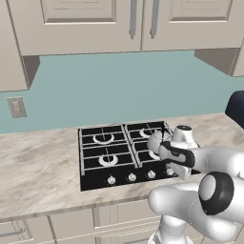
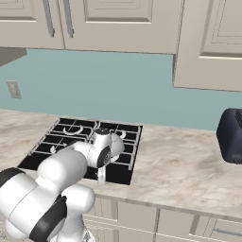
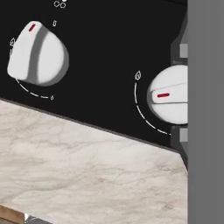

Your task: The kettle is done boiling. Turn off the stove, then wait for 300 timesteps before moving the kettle to the dining table.

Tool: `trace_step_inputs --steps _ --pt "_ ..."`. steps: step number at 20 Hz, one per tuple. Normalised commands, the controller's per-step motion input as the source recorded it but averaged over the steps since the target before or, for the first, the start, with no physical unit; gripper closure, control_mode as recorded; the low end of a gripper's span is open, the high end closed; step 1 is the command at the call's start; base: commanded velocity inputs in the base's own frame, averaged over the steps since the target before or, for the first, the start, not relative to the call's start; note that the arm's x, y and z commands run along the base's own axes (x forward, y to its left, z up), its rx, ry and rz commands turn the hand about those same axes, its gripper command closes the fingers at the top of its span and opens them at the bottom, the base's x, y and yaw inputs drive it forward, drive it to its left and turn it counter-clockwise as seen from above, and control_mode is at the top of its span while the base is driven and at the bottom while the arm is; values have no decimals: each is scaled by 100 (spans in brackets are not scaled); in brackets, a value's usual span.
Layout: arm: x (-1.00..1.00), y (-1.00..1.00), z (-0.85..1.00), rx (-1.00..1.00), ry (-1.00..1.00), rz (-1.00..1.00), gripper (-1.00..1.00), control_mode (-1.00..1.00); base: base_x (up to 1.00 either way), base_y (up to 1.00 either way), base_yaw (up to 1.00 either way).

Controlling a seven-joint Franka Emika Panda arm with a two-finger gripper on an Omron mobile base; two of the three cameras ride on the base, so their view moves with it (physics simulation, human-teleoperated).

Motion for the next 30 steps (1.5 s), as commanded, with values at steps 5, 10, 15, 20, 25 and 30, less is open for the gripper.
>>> trace_step_inputs --steps 5,10,15,20,25,30 --pt "-17 2 -12 0 0 -36 100 -100 0 0 0" --pt "-23 2 -11 0 0 -38 100 -100 0 0 0" --pt "-26 2 -12 0 0 -38 100 -100 0 0 0" --pt "-26 0 -9 0 0 -38 100 -100 0 0 0" --pt "-22 0 -13 0 0 -39 100 -100 0 0 0" --pt "-27 0 -8 0 0 -39 100 -100 0 0 0"
